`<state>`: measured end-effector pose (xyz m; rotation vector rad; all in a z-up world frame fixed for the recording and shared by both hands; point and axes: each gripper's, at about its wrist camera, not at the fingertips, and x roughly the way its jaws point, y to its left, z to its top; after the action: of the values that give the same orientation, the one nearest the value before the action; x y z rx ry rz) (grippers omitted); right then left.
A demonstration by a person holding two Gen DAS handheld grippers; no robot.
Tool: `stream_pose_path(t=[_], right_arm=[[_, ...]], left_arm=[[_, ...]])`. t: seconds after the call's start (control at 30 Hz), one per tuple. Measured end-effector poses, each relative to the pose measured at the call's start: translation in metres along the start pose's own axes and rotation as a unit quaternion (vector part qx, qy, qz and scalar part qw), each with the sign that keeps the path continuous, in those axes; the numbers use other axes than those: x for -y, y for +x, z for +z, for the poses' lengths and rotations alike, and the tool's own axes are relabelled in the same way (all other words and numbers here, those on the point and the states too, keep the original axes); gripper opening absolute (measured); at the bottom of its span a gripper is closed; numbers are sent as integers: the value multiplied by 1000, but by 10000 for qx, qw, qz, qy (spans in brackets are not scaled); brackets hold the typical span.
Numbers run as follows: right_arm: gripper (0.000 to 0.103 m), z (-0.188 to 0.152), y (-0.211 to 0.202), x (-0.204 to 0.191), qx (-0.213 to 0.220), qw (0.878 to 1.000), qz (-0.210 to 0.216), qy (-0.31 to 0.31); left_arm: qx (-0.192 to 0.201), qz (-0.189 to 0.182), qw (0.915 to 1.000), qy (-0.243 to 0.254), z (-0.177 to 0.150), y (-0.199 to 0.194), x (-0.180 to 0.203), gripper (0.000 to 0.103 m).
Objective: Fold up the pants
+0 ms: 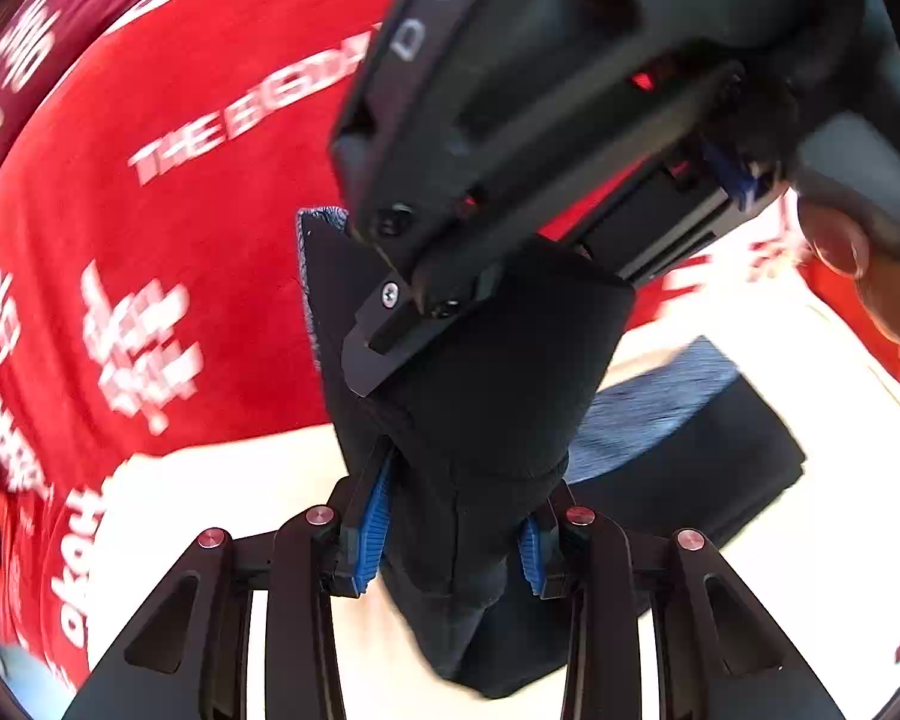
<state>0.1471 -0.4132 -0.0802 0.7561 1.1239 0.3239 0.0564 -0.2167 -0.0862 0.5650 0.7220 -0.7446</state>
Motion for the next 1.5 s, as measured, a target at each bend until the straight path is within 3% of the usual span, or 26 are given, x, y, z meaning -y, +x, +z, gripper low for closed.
stream_pose_path(t=[0.23, 0.43, 0.57, 0.63, 0.7, 0.87, 0.93, 1.07, 1.23, 1.37, 1.47, 1.5], right_arm=[[21, -65, -51, 105, 602, 9933, 65, 980], [22, -107, -50, 179, 687, 9857, 0, 1537], [22, -127, -42, 204, 693, 9814, 108, 1786], [24, -132, -37, 210, 673, 9817, 27, 1781], [28, -132, -32, 208, 622, 9825, -158, 1748], [32, -133, -43, 201, 482, 9842, -910, 1439], [43, -137, -47, 198, 381, 9830, -1188, 1350], [50, -151, -52, 202, 189, 9809, -1432, 1299], [58, -159, -56, 200, 109, 9783, -1746, 1110], [59, -160, -62, 196, 91, 9714, -2132, 1039], [59, -159, -74, 181, 351, 9663, -2362, 958], [53, -159, -79, 174, 472, 9664, -2365, 889]], left_arm=[[-176, -466, 9964, 692, 10, 22, 101, 36], [-544, -667, 9896, 1153, -6, 55, 159, 36], [-748, -592, 9857, 1386, -22, 67, 187, 37], [-852, -534, 9832, 1524, -29, 71, 192, 53], [-1008, -739, 9819, 1422, -33, 71, 186, 69], [-1170, -910, 9810, 1252, -35, 55, 158, 69], [-1304, -925, 9818, 1023, -34, 50, 141, 69], [-1686, -597, 9830, 409, -34, 45, 116, 69], [-2055, -155, 9768, -589, -40, 59, 72, 69], [-2105, 172, 9723, -997, -42, 67, 46, 69], [-2151, 365, 9678, -1252, -45, 68, 27, 69], [-2158, 385, 9664, -1343, -46, 69, 21, 69]])
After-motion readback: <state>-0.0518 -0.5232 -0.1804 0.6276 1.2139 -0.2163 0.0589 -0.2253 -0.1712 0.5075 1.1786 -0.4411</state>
